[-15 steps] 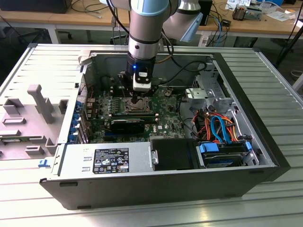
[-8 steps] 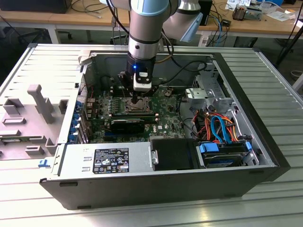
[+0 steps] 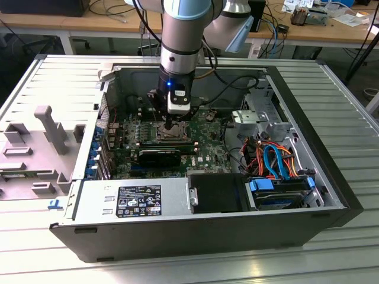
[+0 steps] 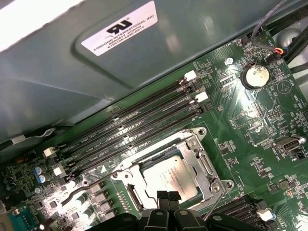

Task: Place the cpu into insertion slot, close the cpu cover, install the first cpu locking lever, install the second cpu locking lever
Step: 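Install the first cpu locking lever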

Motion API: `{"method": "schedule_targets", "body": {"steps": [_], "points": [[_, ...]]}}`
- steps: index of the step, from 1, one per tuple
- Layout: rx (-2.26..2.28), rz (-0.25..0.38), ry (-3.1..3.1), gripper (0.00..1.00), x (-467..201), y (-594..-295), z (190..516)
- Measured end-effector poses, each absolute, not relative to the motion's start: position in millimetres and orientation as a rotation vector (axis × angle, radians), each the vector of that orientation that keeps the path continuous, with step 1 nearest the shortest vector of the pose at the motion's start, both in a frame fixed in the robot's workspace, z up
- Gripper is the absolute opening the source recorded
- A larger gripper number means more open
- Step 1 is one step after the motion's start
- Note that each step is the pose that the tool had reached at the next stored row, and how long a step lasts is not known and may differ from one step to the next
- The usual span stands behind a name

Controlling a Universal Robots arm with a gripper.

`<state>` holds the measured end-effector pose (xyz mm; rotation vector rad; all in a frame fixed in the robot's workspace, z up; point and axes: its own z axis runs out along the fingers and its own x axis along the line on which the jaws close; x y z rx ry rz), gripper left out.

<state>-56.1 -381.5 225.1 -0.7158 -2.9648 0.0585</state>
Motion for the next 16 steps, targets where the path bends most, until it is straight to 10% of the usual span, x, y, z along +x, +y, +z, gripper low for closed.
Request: {"method": "schedule_targets", "body": {"steps": [16], "points": [[-0.659, 0.060, -2.979, 0.11, -56.1, -381.5, 225.1]]}}
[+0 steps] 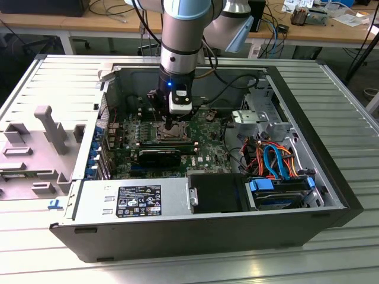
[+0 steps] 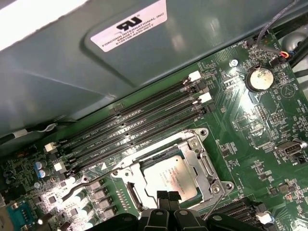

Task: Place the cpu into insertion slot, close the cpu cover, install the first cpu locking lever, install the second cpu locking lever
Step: 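Install the first cpu locking lever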

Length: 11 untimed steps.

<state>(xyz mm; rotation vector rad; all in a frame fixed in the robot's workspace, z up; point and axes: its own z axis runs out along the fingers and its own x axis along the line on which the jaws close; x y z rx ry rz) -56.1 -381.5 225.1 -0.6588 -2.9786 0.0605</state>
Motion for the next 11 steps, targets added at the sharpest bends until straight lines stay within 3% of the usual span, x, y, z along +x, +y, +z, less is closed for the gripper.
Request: {"method": "schedule_targets", "body": {"steps": [11], "points": [[-0.617, 0.062, -2.988, 0.11, -56.1, -381.5, 225.1]]}}
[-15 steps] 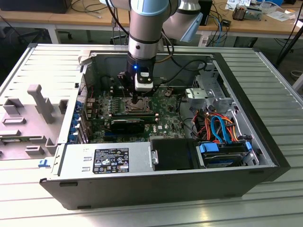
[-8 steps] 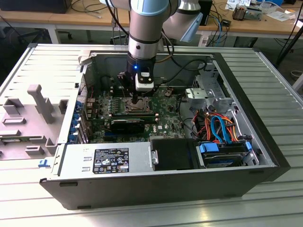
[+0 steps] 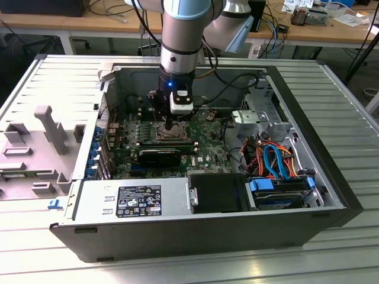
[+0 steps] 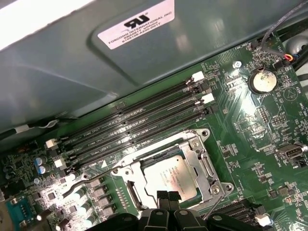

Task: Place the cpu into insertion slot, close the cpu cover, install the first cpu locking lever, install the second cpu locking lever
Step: 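Install the first cpu locking lever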

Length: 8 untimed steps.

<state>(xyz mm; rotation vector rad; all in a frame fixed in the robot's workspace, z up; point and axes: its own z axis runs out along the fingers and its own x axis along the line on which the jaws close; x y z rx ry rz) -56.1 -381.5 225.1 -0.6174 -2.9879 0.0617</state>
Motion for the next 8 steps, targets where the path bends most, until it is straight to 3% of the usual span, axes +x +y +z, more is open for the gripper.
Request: {"method": "schedule_targets", "body": {"steps": [8], "points": [[-0.583, 0.063, -2.995, 0.11, -56.1, -381.5, 225.1]]}}
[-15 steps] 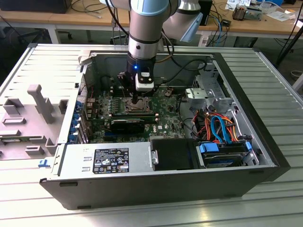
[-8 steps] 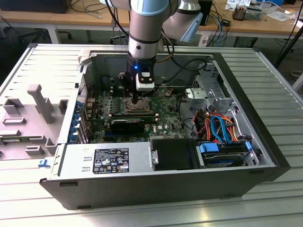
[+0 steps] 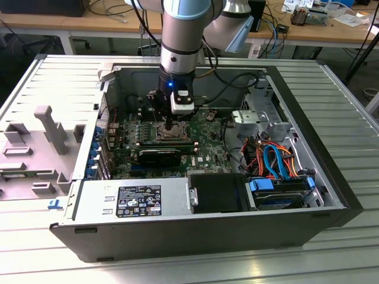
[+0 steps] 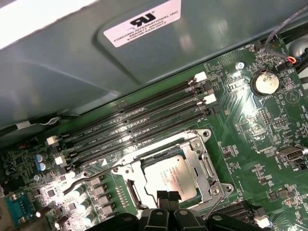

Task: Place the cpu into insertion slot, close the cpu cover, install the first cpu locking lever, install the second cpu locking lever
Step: 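Install the first cpu locking lever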

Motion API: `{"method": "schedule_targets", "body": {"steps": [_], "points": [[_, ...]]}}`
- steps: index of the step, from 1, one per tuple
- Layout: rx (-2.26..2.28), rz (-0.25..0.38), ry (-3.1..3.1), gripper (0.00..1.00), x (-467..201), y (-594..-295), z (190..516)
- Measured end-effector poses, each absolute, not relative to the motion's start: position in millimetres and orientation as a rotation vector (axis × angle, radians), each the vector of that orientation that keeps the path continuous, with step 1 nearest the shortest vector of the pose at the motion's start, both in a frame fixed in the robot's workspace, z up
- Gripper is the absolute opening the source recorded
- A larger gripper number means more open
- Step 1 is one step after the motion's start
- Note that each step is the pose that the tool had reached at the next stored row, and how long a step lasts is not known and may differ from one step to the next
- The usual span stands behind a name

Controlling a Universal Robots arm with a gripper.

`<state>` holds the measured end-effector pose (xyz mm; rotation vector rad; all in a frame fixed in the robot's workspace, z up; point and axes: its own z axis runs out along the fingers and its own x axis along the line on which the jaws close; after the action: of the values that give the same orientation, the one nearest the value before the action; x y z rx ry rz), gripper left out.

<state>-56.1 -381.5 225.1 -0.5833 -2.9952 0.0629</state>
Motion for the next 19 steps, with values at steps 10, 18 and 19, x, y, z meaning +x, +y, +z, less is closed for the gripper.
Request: {"method": "schedule_targets", "body": {"steps": [10, 18, 19], "points": [[-0.549, 0.064, -3.002, 0.11, -56.1, -381.5, 225.1], [-0.520, 0.066, -3.008, 0.11, -56.1, -381.5, 225.1], [-0.517, 0.066, -3.008, 0.11, -56.1, -381.5, 225.1]]}}
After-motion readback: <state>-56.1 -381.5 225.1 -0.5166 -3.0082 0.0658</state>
